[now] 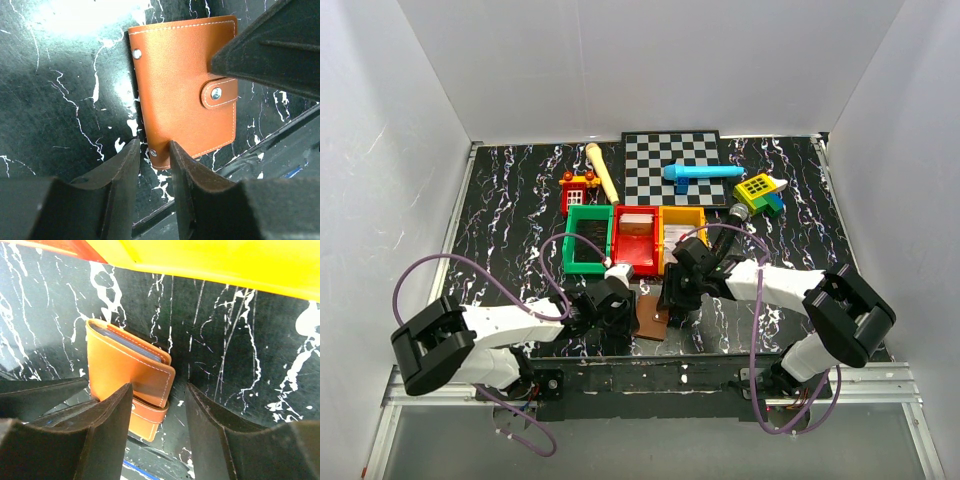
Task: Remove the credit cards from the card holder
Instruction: Pick up the card holder from the center of the board.
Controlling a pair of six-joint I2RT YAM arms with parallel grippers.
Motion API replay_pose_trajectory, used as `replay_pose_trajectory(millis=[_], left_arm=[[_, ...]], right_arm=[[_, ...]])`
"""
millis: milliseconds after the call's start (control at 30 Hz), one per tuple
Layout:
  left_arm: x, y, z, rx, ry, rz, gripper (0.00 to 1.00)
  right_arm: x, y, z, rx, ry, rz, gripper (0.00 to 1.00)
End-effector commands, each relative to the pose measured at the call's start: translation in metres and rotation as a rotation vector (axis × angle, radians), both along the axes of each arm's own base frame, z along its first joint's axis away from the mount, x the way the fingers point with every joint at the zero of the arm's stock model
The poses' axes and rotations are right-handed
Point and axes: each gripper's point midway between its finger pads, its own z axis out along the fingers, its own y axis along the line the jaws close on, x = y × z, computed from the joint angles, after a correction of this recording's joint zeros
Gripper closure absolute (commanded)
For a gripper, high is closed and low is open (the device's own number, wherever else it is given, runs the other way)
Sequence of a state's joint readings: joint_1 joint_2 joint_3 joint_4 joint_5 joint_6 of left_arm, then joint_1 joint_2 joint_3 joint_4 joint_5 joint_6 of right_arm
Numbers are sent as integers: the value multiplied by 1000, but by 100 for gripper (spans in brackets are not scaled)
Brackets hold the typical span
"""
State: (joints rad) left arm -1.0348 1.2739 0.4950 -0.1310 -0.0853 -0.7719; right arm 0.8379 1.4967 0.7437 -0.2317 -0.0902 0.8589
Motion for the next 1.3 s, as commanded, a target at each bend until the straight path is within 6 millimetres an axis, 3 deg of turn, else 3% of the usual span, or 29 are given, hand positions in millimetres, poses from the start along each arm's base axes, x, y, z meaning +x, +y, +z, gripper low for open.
replay_pose_trajectory(millis=[0, 267, 500, 667, 900, 1000, 1267], left_arm=[[3, -3, 0, 19, 3, 0, 71], [0, -5, -9, 43, 30, -16, 75], [-1, -5, -12, 46, 40, -15, 76], [-1, -4, -11, 44, 37, -14, 76], [-2, -4, -9, 21, 27, -15, 76], [-2, -3, -8, 13, 21, -14, 76], [-3, -3, -5, -6, 13, -18, 76]], right_arm=[[1, 11, 3, 71, -3, 3, 46], [0, 12, 4, 91, -6, 9, 52], [-1, 12, 5, 99, -9, 13, 63], [-3, 11, 8, 110, -15, 20, 78], [-9, 13, 15, 156, -32, 64, 87], [-12, 14, 18, 171, -34, 86, 99], [-18, 24, 26, 248, -45, 158, 99]])
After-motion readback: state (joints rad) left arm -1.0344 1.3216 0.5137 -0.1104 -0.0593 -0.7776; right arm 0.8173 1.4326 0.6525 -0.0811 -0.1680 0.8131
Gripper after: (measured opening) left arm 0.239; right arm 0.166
